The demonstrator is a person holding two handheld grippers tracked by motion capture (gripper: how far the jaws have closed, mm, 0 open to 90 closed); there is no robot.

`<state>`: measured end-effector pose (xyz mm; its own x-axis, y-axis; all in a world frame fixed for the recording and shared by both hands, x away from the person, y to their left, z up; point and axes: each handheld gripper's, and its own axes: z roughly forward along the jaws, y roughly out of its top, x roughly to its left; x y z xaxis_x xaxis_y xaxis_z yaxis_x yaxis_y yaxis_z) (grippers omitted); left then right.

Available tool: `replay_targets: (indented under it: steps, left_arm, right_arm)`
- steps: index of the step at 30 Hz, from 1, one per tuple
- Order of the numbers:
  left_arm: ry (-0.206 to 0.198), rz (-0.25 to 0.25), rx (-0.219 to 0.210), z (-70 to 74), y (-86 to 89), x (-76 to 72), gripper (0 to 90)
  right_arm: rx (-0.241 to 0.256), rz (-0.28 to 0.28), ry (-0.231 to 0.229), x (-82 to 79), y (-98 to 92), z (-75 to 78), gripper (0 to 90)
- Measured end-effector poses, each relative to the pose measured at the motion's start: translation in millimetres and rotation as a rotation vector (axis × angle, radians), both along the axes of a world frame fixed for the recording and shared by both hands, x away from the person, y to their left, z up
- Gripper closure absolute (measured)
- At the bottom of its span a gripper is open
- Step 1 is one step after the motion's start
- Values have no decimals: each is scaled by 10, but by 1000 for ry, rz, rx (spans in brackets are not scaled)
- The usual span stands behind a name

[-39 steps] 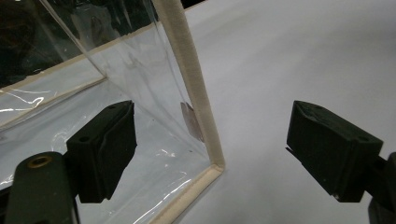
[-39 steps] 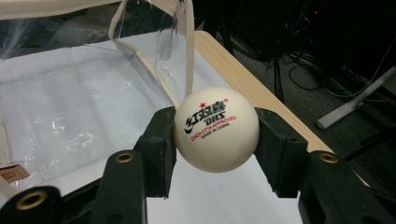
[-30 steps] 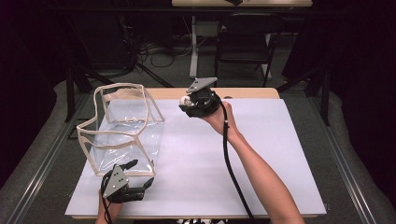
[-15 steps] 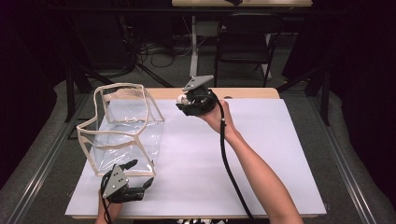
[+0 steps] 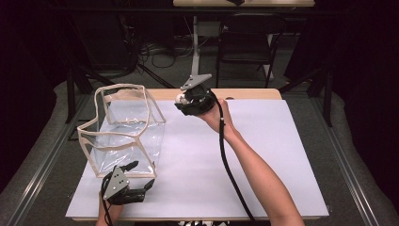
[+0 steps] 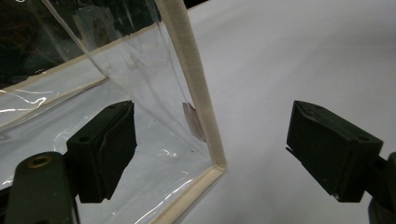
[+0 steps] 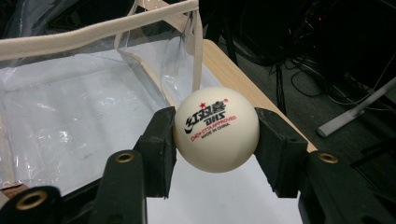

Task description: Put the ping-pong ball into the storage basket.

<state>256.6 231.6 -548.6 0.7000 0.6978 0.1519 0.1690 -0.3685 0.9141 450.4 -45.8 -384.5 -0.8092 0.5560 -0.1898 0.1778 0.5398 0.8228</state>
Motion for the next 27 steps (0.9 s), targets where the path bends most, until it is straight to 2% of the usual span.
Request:
replay_targets:
  steps: [27]
  left_arm:
    - [0, -3, -4, -1, 1, 4, 161]
  right_arm:
    - [-1, 23, -9, 11, 156, 102, 510]
